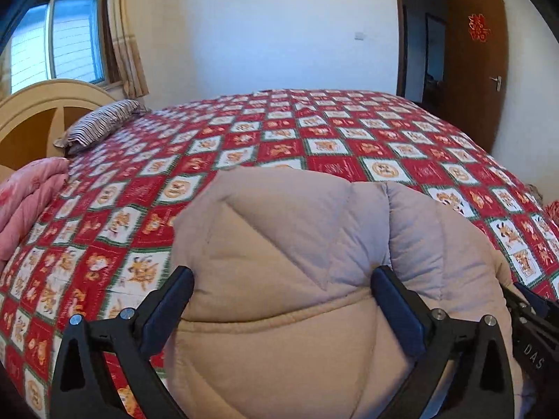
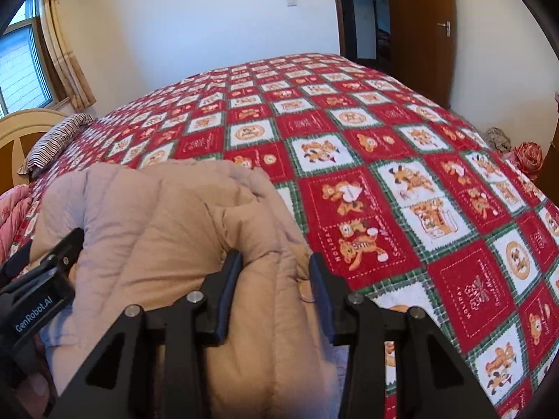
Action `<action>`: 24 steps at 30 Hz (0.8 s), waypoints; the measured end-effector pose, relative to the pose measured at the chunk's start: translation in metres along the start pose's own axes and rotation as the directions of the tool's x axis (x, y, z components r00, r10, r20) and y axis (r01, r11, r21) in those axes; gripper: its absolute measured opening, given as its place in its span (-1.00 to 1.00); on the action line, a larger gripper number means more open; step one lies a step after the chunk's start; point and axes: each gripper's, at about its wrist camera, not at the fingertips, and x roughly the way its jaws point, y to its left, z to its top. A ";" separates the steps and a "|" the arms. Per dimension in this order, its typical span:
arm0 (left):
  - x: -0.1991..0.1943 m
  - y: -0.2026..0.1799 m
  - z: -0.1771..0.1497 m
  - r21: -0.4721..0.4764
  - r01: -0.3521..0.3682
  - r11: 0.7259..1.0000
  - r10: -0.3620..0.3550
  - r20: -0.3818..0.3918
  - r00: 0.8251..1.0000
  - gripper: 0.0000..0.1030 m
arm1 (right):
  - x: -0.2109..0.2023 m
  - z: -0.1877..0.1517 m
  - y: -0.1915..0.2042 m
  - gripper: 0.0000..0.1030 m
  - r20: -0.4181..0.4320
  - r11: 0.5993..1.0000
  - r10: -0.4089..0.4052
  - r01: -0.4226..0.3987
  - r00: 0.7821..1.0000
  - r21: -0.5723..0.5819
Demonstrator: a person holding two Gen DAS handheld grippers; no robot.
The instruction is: Fold large clothes
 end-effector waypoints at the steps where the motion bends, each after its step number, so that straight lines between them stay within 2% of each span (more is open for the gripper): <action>1: 0.003 -0.002 -0.001 -0.007 0.008 1.000 -0.008 0.001 1.000 0.98 | 0.004 -0.002 -0.003 -0.17 -0.005 1.000 0.000 0.000 1.000 0.004; 7: 0.010 -0.011 -0.009 -0.006 -0.011 1.000 0.011 0.038 0.999 0.98 | 0.017 -0.007 -0.014 -0.16 -0.016 0.999 0.008 -0.007 1.000 0.035; 24: 0.021 -0.014 -0.015 0.006 -0.028 1.000 0.028 0.031 0.999 0.98 | 0.032 -0.015 -0.013 -0.13 -0.041 1.000 -0.015 0.016 0.999 0.015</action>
